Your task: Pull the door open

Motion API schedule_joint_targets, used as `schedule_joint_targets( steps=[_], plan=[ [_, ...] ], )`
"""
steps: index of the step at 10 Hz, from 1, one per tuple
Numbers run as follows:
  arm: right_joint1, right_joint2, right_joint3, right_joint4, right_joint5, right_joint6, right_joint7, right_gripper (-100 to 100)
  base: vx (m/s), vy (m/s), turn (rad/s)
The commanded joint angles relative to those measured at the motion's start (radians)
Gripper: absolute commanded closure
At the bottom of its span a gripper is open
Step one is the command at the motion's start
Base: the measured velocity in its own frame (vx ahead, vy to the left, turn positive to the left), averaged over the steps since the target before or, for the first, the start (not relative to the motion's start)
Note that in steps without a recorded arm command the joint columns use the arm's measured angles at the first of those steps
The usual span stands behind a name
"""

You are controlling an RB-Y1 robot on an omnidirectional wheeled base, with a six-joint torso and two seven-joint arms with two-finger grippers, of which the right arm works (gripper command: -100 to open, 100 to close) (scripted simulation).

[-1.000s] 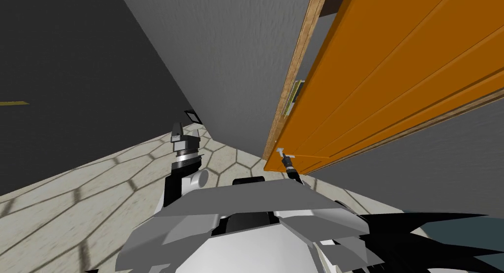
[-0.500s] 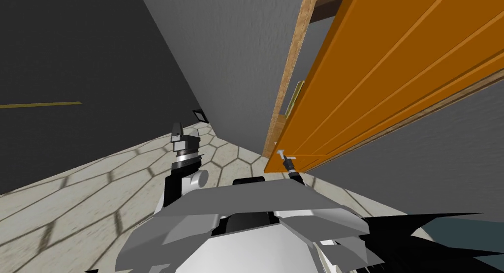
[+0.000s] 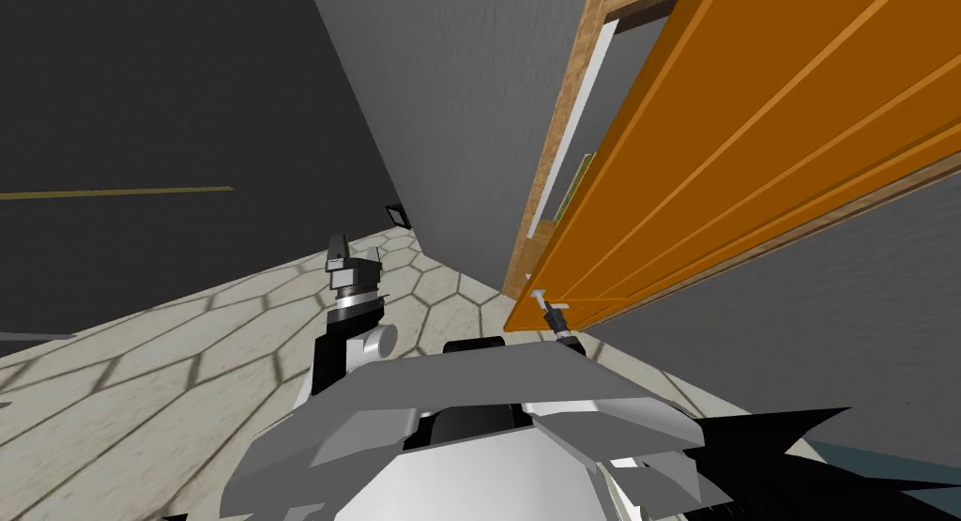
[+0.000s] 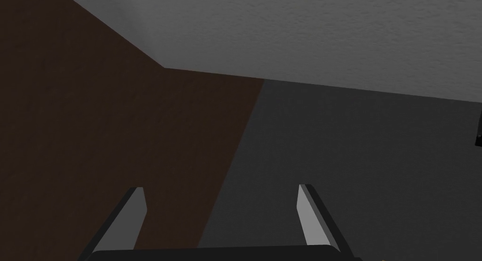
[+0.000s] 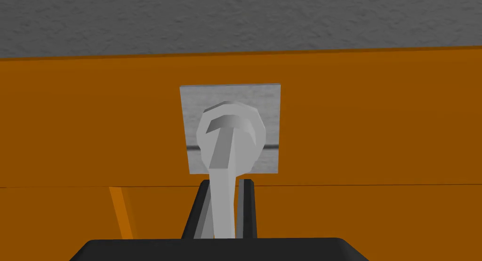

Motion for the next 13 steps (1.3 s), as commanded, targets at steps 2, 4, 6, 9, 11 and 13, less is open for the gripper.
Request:
schedule_joint_targets(
  steps=[2,4,6,9,11,13],
  plan=[
    [0.032,-0.024,0.021,0.002,-0.006,-0.043,-0.018,100,-0.193,-0.048,0.156],
    [0.047,-0.036,0.034,0.009,-0.008,-0.072,-0.029,100,-0.188,-0.076,0.146],
    [0.051,-0.032,0.044,0.012,-0.008,-0.077,-0.029,100,-0.109,-0.028,0.118],
    [0.059,-0.041,0.058,0.031,-0.014,-0.11,-0.037,100,-0.214,-0.072,0.17],
    [0.065,-0.047,0.069,0.046,-0.019,-0.135,-0.043,100,-0.199,-0.083,0.166],
    [0.071,-0.054,0.078,0.059,-0.024,-0.158,-0.048,100,-0.214,-0.042,0.171]
  ],
)
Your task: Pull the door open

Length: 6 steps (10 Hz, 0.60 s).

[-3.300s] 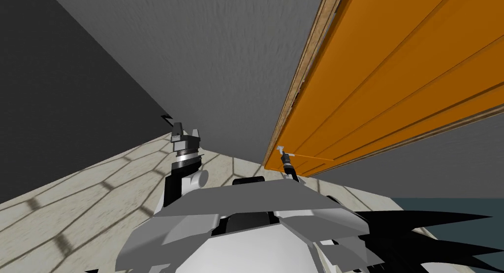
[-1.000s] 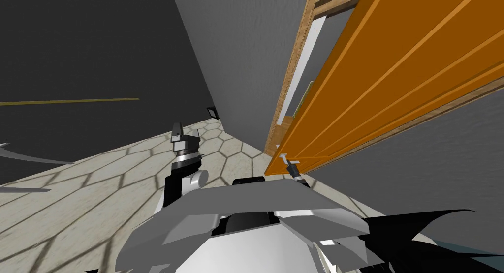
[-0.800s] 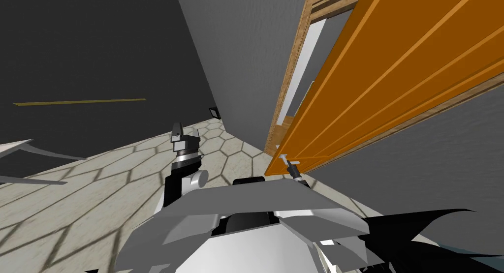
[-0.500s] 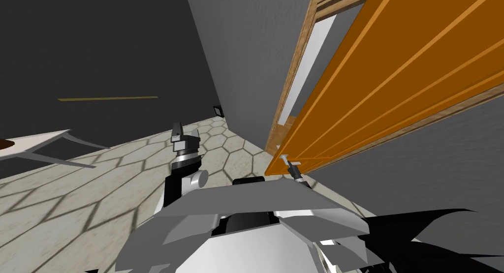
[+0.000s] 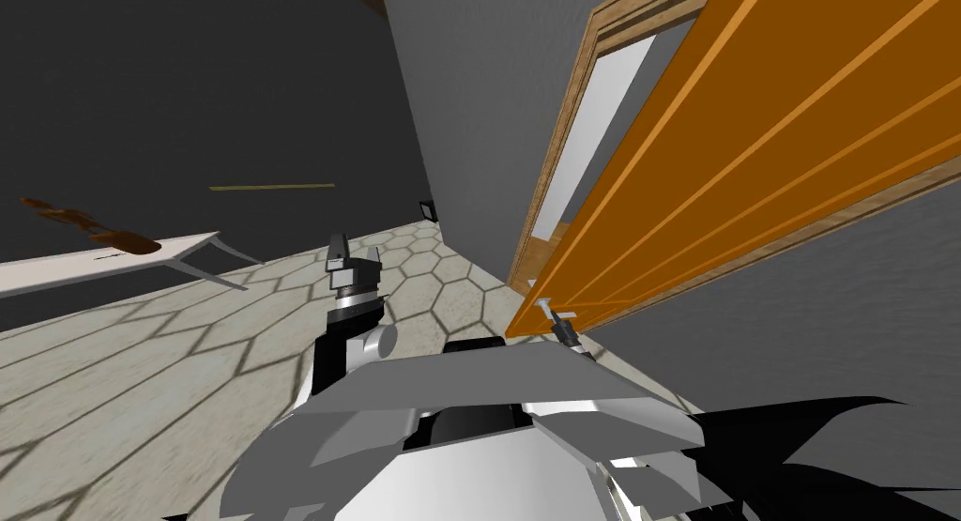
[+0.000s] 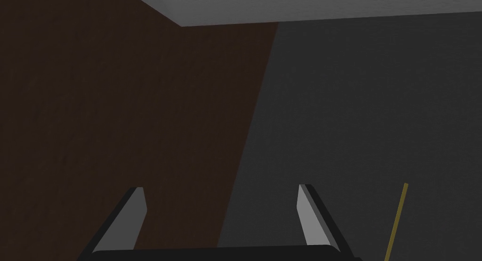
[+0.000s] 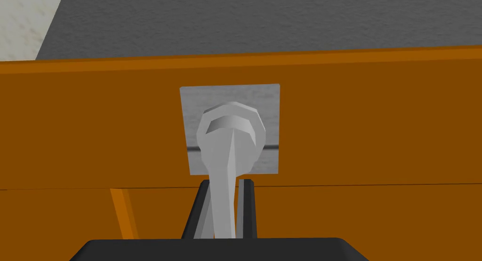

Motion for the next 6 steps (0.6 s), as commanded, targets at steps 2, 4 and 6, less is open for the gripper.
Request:
schedule_joint_targets(
  steps=[2,4,6],
  plan=[
    [0.006,-0.009,0.009,0.02,-0.007,-0.031,-0.008,100,-0.204,-0.053,0.135],
    [0.008,-0.006,0.017,0.023,-0.006,-0.032,-0.008,100,-0.114,-0.037,0.09],
    [0.007,-0.008,0.024,0.035,-0.011,-0.046,-0.011,100,-0.199,-0.072,0.183]
  ],
)
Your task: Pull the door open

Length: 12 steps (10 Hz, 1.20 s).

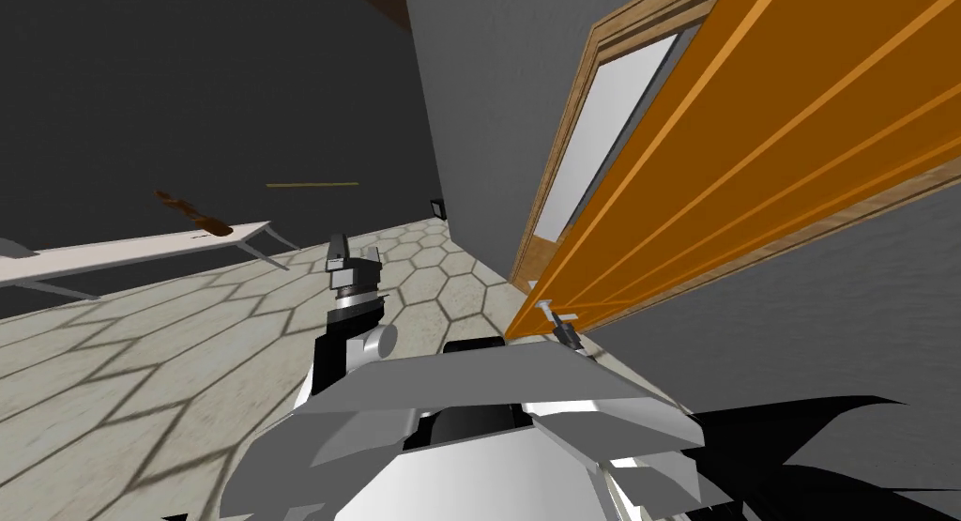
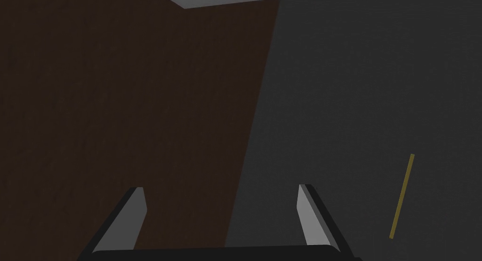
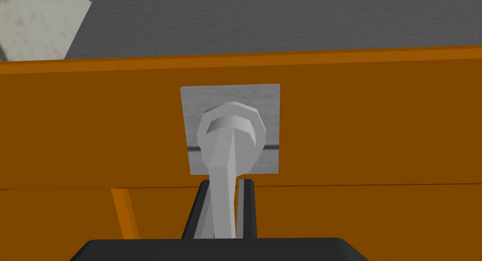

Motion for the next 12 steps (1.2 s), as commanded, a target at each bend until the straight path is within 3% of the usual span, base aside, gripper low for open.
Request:
schedule_joint_targets(
  steps=[1,8,9,12],
  plan=[
    [-0.002,-0.002,0.007,0.022,-0.004,-0.019,-0.005,100,-0.17,-0.044,0.132],
    [-0.004,-0.012,0.035,0.07,-0.022,-0.075,-0.017,100,-0.203,-0.065,0.159],
    [0.0,-0.006,0.038,0.057,-0.017,-0.064,-0.014,100,-0.081,-0.017,0.036],
    [-0.011,-0.008,0.046,0.071,-0.02,-0.069,-0.018,100,-0.18,-0.045,0.155]
  ],
)
